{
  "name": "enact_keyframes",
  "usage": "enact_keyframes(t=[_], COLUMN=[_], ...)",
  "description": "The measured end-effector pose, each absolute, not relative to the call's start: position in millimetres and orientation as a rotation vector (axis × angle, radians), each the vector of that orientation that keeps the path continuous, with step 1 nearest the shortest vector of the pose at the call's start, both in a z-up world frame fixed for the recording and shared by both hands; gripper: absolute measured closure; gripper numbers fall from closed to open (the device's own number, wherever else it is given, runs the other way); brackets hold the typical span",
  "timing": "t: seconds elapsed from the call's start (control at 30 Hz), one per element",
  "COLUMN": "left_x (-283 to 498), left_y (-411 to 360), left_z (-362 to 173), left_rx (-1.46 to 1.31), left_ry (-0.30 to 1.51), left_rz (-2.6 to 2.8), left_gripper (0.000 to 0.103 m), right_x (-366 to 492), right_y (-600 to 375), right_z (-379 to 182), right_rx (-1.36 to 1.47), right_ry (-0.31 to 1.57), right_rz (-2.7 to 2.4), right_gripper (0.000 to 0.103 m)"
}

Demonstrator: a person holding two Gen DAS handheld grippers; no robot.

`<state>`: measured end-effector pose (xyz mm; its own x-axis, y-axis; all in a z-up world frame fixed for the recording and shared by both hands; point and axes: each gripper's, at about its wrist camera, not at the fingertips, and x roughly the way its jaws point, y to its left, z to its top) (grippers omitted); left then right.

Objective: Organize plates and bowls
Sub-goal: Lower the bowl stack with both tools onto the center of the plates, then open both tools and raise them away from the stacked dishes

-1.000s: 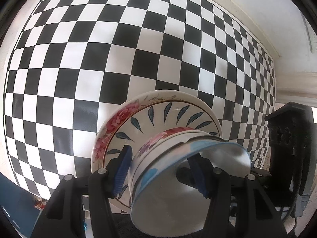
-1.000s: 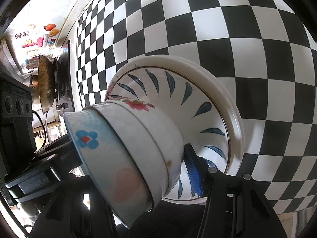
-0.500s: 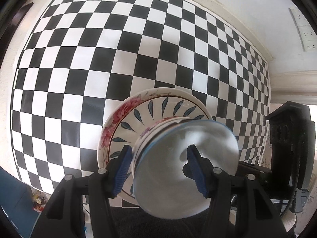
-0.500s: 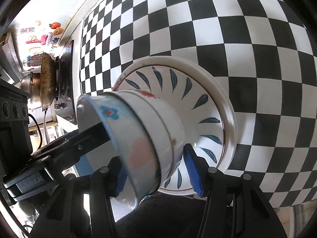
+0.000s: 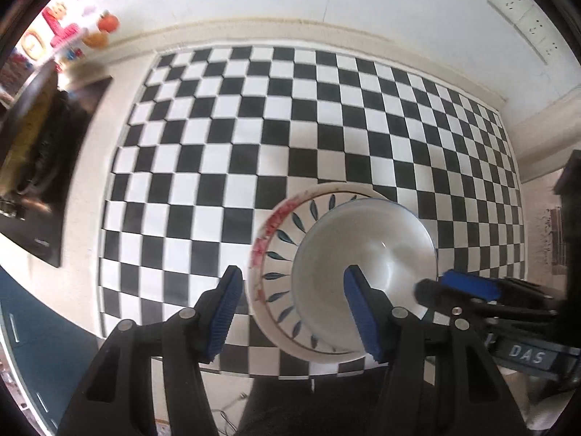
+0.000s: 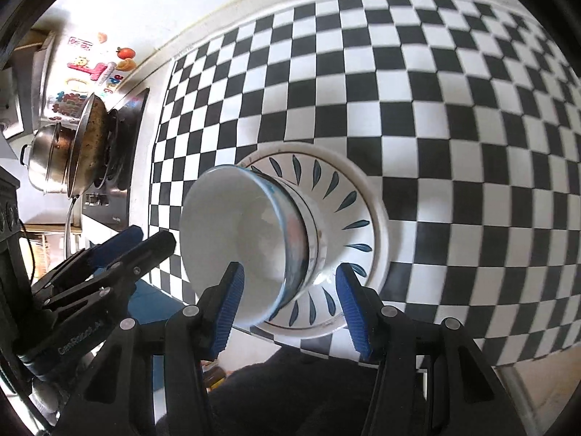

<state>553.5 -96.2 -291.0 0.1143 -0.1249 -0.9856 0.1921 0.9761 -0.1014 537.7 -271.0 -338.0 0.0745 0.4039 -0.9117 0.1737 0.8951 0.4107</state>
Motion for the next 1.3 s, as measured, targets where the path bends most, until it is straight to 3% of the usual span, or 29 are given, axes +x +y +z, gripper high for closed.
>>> enact_keyframes(t=[0.13,0.27,0.33,0.43,0.9,1.3], left_x=[541.1,526.1,523.1,517.1,460.8,360.4], left_y=[-93.0,-85.7,-82.3,-74.7,-56.4,-52.0], left_z=[-274.9,-256.6,-247.8,-232.5,-161.1,-108.5], left_rx=[0.104,0.109,0.103,0.106,0.068,0.044], left_ry=[1.368,1.298,1.261,1.195,1.018,0.920], left_rz=[-0.209,-0.223,-0.213,-0.192,-0.191,-0.142], left_gripper=[0.047,0.045,0.022,0.012,0.008,0.008], right_x=[518.7,498.8,488.4,474.6,405.6,303.3], right_y=[-269.6,-261.8,-257.2,-251.0,-234.1,-235.9], right_z=[-310.1,-284.3,-271.6,-253.7,-165.1,-94.3], right_rx=[0.418,0.344,0.320,0.279,0.217,0.192], right_ry=[1.449,1.381,1.344,1.296,1.034,0.874], right_rz=[0.142,0.086,0.058,0.013,-0.076,-0.075], right_gripper=[0.044,0.019,0.015,0.005,0.000,0.000])
